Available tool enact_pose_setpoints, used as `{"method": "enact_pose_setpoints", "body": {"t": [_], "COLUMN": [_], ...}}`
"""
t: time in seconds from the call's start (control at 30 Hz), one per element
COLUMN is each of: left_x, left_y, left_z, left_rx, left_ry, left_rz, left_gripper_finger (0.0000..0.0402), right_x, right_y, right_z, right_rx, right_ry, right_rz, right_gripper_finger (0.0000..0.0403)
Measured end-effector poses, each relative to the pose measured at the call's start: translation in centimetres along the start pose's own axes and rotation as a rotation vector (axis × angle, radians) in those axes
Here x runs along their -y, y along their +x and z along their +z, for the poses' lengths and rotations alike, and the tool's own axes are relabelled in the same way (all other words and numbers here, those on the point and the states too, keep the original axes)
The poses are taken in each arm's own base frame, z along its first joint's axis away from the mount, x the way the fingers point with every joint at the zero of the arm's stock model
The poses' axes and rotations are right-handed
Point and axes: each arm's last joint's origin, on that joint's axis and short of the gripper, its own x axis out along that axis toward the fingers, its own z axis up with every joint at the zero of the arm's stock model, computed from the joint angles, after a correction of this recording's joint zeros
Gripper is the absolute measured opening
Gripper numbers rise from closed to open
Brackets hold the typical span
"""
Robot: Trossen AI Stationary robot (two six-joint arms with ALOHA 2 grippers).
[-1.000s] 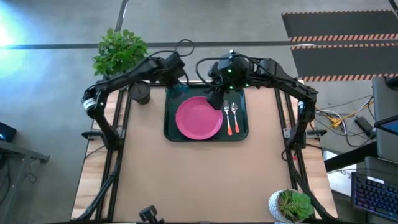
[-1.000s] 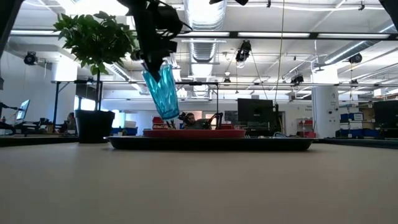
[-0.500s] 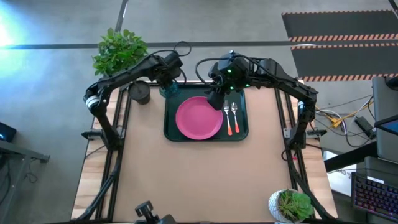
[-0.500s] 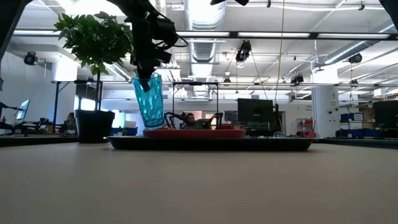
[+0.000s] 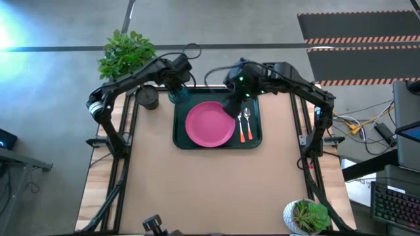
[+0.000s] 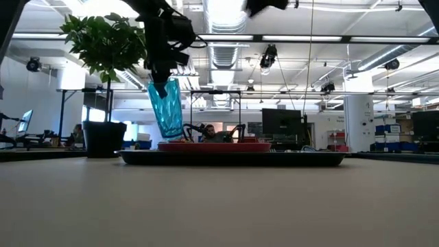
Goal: Pick and place plate/cup/fork/spoon on tray
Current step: Put the blue glass on the green tray on top of the pink plate
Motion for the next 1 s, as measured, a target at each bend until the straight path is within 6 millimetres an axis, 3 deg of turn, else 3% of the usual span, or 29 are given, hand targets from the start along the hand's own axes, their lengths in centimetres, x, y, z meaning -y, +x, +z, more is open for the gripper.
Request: {"method": "enact_pose_setpoints", "body": {"t": [0.1,0.23,0.4,0.6,0.8,0.9,1.0], "left_x": [0.5,1.4,2.4,2.2,1.9,2.0,2.3], "left_y": [-1.2,-4.0,-8.4,-12.1,-13.1,-12.8,-11.9], "left_z": [-0.1,-0.5,-2.2,-4.9,-6.4,-6.4,-5.9], "left_rx": [0.033,0.118,0.249,0.363,0.386,0.375,0.344], "left_ry": [0.009,0.017,0.004,-0.028,-0.048,-0.042,-0.028], "left_rz": [-0.002,-0.008,-0.03,-0.025,0.021,0.02,-0.002], "left_gripper_finger": [0.0,0.0,0.0,0.0,0.0,0.0,0.0], "right_x": [0.8,0.5,-0.4,-3.4,-6.7,-7.1,-6.8], "right_y": [0.6,2.8,6.6,11.4,14.1,13.8,11.7], "right_z": [-1.7,-2.3,-4.2,-9.9,-14.8,-15.0,-13.5], "right_rx": [-0.152,-0.197,-0.323,-0.601,-0.671,-0.607,-0.431], "right_ry": [0.052,0.074,0.082,0.099,0.103,0.132,0.156], "right_rz": [-0.196,-0.165,-0.156,-0.166,-0.163,-0.129,-0.1], "right_gripper_finger": [0.0094,0.0023,0.0009,0.0008,0.0008,0.0008,0.0008]}}
